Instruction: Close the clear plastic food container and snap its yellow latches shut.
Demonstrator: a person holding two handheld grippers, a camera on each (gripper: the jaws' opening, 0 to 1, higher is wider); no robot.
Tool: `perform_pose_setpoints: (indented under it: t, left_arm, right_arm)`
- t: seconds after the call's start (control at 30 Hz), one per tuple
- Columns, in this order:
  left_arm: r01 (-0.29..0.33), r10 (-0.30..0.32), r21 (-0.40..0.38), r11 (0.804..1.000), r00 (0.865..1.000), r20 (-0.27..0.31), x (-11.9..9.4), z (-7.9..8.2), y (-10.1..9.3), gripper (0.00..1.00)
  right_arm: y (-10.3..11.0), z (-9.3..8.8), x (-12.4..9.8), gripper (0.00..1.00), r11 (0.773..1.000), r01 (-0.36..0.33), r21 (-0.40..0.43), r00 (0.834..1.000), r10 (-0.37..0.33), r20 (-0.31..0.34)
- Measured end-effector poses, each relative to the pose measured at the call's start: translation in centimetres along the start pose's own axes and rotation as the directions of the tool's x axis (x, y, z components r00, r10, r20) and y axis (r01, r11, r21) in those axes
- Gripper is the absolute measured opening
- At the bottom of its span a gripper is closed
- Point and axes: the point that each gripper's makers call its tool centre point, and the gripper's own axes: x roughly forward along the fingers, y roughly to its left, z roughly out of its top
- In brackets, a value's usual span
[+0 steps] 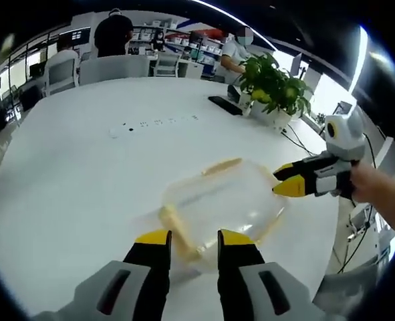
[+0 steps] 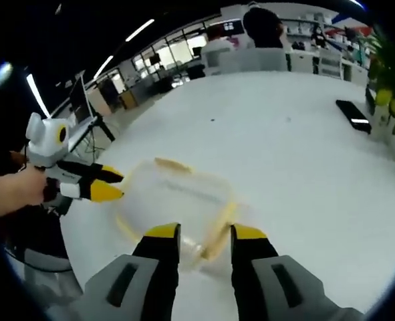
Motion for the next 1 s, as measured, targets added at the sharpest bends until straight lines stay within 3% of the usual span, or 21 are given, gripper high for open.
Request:
perform_pose_setpoints:
  t: [0.2, 0.43, 1.0]
  left_arm:
    - [-0.001, 0.003, -0.086, 0.996, 1.0, 0.023, 0.23, -0.1, 0.24, 0.21]
    - [0.016, -0.008, -0.223, 0.975, 0.999, 0.039, 0.33, -0.54, 0.44, 0.22]
    - [0.002, 0.004, -0.268, 0.963, 1.0, 0.022, 0.52, -0.52, 0.28, 0.21]
  right_arm:
    - [0.06, -0.13, 0.13, 0.29, 0.997, -0.006, 0.071, 1.0, 0.005, 0.012]
    - [0.29, -0.22, 0.18, 0.3, 0.994, -0.001, 0.111, 1.0, -0.001, 0.016]
    - [0.84, -0.43, 0.38, 0.32, 0.988, 0.014, 0.153, 0.999, -0.02, 0.036]
